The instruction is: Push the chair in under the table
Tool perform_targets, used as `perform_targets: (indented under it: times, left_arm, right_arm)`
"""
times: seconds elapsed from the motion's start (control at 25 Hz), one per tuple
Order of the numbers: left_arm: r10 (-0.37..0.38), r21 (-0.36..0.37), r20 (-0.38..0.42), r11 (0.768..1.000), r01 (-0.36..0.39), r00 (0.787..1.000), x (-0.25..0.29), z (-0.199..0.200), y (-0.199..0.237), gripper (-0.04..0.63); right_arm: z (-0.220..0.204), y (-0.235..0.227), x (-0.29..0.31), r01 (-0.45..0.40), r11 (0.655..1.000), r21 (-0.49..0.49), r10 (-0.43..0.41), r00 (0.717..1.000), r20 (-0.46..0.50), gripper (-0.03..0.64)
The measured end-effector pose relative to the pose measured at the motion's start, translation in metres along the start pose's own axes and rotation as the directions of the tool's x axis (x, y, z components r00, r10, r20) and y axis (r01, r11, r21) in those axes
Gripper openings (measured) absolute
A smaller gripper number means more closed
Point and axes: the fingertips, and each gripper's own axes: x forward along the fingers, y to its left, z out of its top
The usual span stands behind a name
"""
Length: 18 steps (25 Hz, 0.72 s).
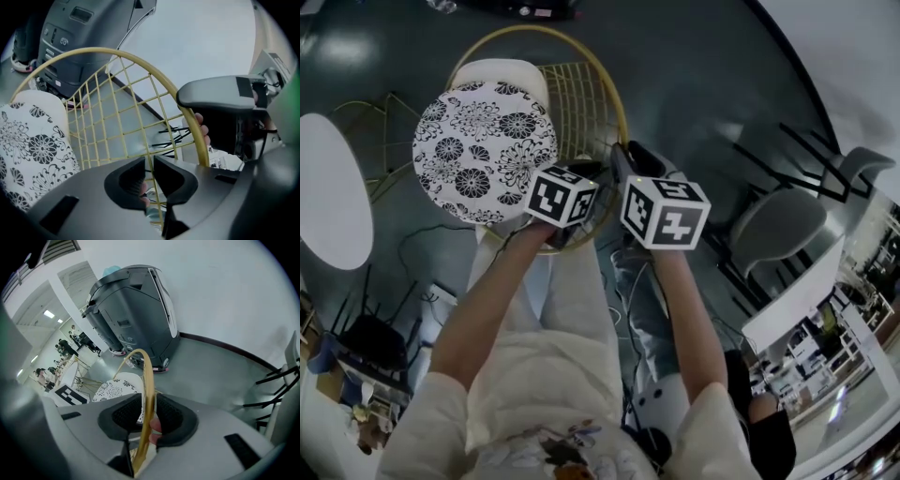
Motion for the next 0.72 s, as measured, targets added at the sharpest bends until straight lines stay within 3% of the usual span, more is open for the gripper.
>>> perform_targets:
  times: [0.08,0.24,0.44,0.72]
  left_arm:
    - [-0.015,-0.017,-0.003,1.000,0.014,1.000,0.0012,-0.0004,-0.0040,0.034]
    - [-0.002,-0.044,-0.014,0.999,0.002,1.000,0.0014,-0.0008,-0.0051,0.027]
    - [0.058,-0.067,0.051,0.996,-0.055,0.997,-0.0003,-0.0002,-0.0033,0.025]
    - [0.102,-0.120,0.100,0.989,-0.090,0.990,-0.0031,0.0004,0.0013,0.017]
  right_arm:
    - [-0.0003,-0.0041,0.0023,0.024,1.000,-0.007,-0.024,1.000,-0.012,0.095]
    - [-0.0003,-0.0030,0.0027,0.039,0.997,-0.062,-0.040,0.999,-0.029,0.071]
    - [-0.0005,-0.0036,0.0028,0.056,0.998,-0.004,-0.056,0.998,-0.027,0.057]
    - [-0.0006,-0.0042,0.0052,0.062,0.998,-0.007,-0.062,0.998,-0.030,0.055]
